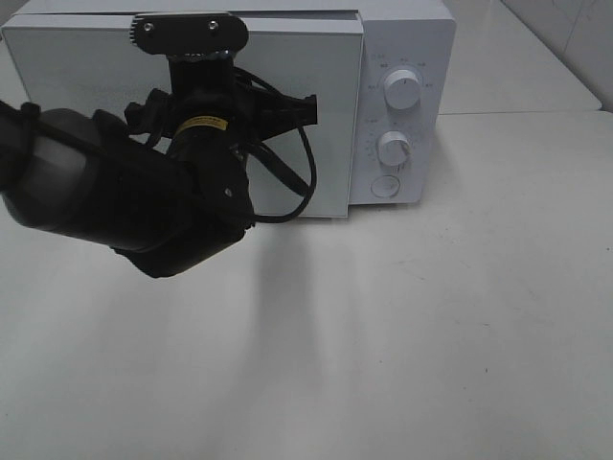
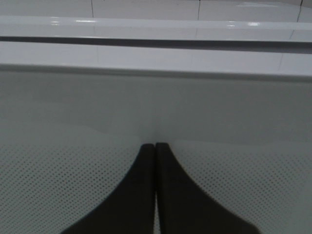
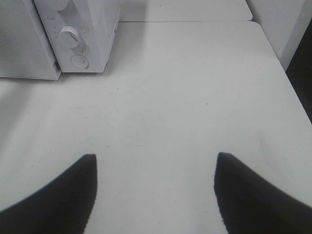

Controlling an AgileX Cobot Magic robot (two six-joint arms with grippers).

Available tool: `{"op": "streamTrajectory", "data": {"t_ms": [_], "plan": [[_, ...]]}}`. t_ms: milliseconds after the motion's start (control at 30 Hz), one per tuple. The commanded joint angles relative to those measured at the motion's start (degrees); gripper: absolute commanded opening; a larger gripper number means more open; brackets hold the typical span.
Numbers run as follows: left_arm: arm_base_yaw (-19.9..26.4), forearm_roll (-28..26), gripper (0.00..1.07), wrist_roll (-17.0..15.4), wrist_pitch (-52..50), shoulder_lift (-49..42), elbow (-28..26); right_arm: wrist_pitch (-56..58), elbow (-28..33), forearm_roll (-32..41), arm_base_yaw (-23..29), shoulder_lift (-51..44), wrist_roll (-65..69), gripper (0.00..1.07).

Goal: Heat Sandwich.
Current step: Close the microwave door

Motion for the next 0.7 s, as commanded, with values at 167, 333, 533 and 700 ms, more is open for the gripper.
{"op": "streamTrajectory", "data": {"t_ms": [167,333,533,700], "plan": [[0.34,-2.06,0.00,2.12,-0.69,2.35,-4.41,0.00,0.00,0.00,-0.11,-1.66,-0.40,0.67],[1.95,-1.89,0.00,1.95,-0.69,2.75,-4.93,0.00,0.00,0.00,-0.11,-1.66,-0.40,0.67],[2.98,-1.66,0.00,1.89,-0.34,2.75,-4.93,0.00,0.00,0.00,-0.11,-1.66,-0.40,0.67],[3.61,-1.55,0.00,1.89,-0.06,2.75,-4.93,0.00,0.00,0.00,-0.11,-1.66,-0.40,0.67]]}}
